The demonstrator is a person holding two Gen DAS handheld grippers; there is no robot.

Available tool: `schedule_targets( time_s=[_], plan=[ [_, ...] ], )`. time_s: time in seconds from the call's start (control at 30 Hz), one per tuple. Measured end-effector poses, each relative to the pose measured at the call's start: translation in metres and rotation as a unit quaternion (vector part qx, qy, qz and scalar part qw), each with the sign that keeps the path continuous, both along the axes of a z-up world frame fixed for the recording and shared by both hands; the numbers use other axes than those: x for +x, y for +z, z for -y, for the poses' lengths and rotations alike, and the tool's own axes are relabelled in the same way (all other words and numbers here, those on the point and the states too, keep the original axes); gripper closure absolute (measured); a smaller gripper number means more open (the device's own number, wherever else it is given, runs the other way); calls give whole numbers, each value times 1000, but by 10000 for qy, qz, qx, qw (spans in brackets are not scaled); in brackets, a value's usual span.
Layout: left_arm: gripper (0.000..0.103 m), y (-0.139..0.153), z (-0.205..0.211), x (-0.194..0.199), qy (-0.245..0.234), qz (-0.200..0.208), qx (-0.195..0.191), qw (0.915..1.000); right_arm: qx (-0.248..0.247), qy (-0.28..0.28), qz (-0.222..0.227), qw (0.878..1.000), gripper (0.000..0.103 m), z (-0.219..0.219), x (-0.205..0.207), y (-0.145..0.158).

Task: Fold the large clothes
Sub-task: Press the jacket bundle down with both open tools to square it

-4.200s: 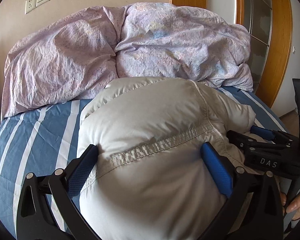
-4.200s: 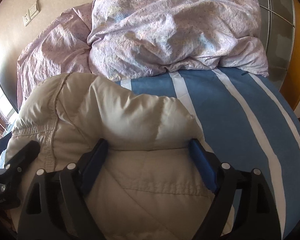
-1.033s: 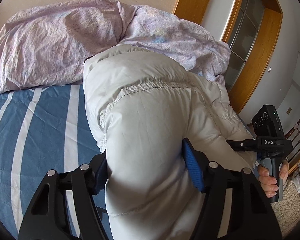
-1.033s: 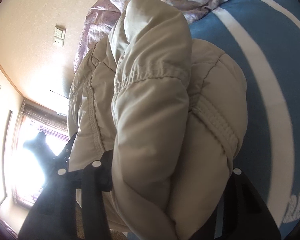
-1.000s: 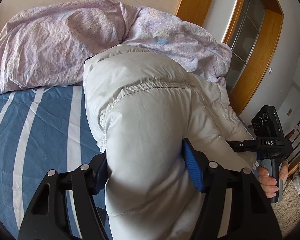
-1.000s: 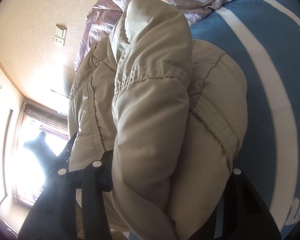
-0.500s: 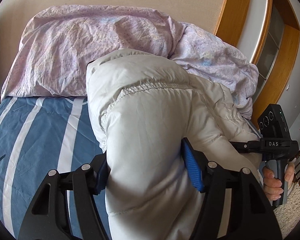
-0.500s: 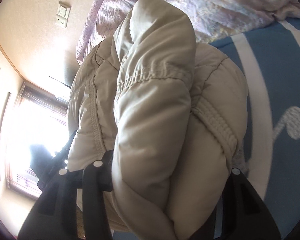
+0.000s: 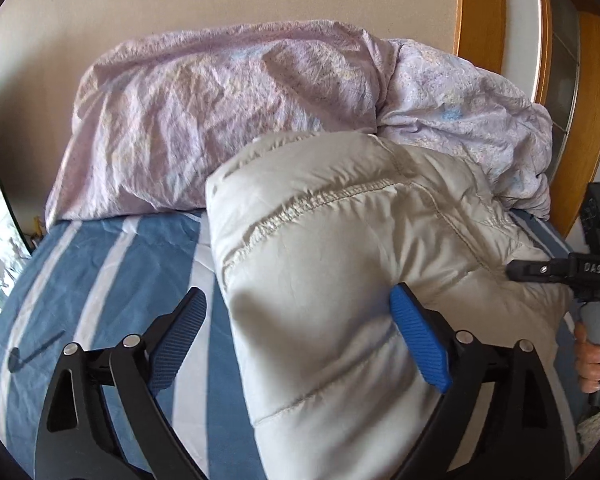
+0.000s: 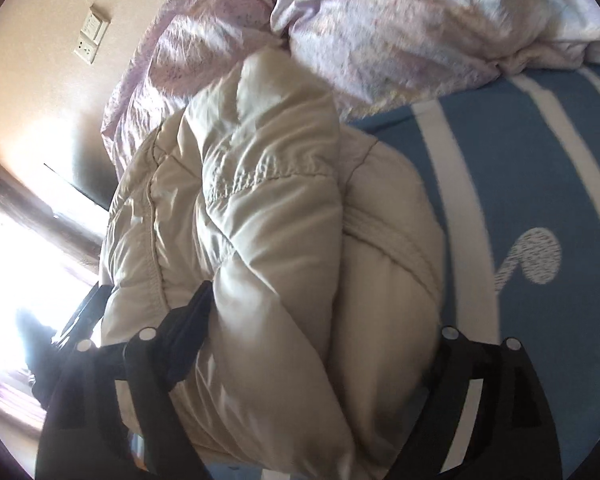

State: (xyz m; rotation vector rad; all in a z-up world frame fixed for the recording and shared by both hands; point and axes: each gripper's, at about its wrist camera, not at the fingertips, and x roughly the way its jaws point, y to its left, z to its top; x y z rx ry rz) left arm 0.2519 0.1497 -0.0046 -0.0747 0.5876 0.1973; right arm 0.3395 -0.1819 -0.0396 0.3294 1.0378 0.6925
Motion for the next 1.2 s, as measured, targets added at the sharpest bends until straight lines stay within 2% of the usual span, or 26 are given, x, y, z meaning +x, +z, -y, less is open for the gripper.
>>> schedule_targets(
  time_s=[0.07,0.17,0.27,0.33,0.37,0.47,0.6,0.73,1.0,1.2],
  plan=[
    [7,6,0,-5,123,57,170,9998,-220,-530,429,9974,18,19,-14,19],
    [6,13,6,-8,232,114,331,9991,-575,-1093,1433,9819,20,30,-41,52],
    [6,15,19,-6,228,109,480,9985,-1067,-791,2085,9690,29,2,-67,72],
    [6,13,25,-1,234,53,496,9985,-1381,-502,2423,9590,36,-21,-82,74],
    [6,11,28,1,233,26,491,9985,-1511,-322,2539,9548,39,-59,-86,68],
    [6,5,31,6,260,22,447,9987,-1628,-201,2556,9528,47,-75,-89,61],
    [5,-1,26,14,217,1,258,9994,-1839,-198,2400,9530,47,-105,-74,39],
    [5,-11,23,22,164,-61,70,9998,-1765,-193,1997,9636,46,-110,-53,22],
    [1,-29,15,35,130,-212,-276,9993,-1633,-77,1724,9714,46,-109,-40,-1],
    [1,-40,17,41,247,-258,-161,9992,-1660,-82,1670,9718,46,-112,-36,-9]
  ],
)
